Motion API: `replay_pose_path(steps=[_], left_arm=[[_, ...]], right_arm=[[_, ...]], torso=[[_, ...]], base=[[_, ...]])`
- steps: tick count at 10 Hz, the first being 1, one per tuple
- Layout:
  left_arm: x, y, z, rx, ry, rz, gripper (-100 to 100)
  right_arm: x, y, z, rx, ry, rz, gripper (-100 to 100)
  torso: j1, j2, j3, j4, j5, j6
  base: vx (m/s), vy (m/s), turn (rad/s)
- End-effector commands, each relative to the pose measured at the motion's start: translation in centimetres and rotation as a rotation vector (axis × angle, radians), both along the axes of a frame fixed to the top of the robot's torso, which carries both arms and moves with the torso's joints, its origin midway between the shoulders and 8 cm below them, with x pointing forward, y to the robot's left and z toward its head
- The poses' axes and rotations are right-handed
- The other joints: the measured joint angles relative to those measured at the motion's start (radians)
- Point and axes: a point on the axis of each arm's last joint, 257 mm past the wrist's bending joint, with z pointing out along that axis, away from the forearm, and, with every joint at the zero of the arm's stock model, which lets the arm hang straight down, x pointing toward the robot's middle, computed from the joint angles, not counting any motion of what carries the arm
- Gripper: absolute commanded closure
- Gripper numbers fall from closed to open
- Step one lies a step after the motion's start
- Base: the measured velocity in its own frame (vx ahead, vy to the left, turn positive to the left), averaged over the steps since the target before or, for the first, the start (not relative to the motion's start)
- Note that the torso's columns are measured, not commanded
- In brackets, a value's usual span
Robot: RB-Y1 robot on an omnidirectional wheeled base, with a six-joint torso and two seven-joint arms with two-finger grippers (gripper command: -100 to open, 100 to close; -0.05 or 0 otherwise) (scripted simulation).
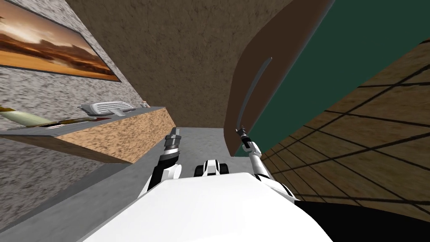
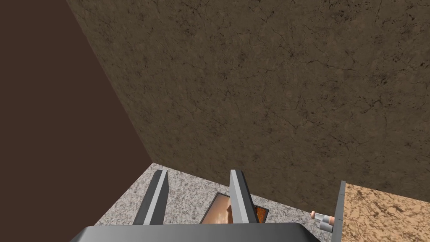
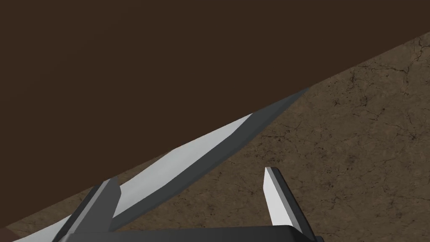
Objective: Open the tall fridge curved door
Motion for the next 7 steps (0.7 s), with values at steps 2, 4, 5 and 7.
replay_pose_path(steps=[2,4,5,7], left_arm=[[0.0,0.0,0.0,0.0,0.0,0.0,0],[0.0,0.0,0.0,0.0,0.0,0.0,0],[0.0,0.0,0.0,0.0,0.0,0.0,0],[0.0,0.0,0.0,0.0,0.0,0.0,0]], right_arm=[[-1.4,1.9,-0.4,0.0,-0.002,0.081,100],[-1.6,2.2,-0.5,-0.002,0.0,0.089,100],[-0.8,1.9,0.3,0.013,0.0,0.097,-100],[-0.1,1.6,1.1,0.021,0.0,0.098,-100]], torso=[[0.003,-0.002,-0.001,-0.001,0.001,0.0],[0.001,0.004,0.002,0.001,0.0,-0.001],[-0.004,0.009,0.005,0.002,-0.001,-0.001],[-0.004,0.01,0.006,0.003,-0.001,-0.001]], base=[[0.117,0.091,-0.316],[0.09,0.088,-0.177],[-0.012,0.017,0.062],[-0.059,0.007,0.036]])
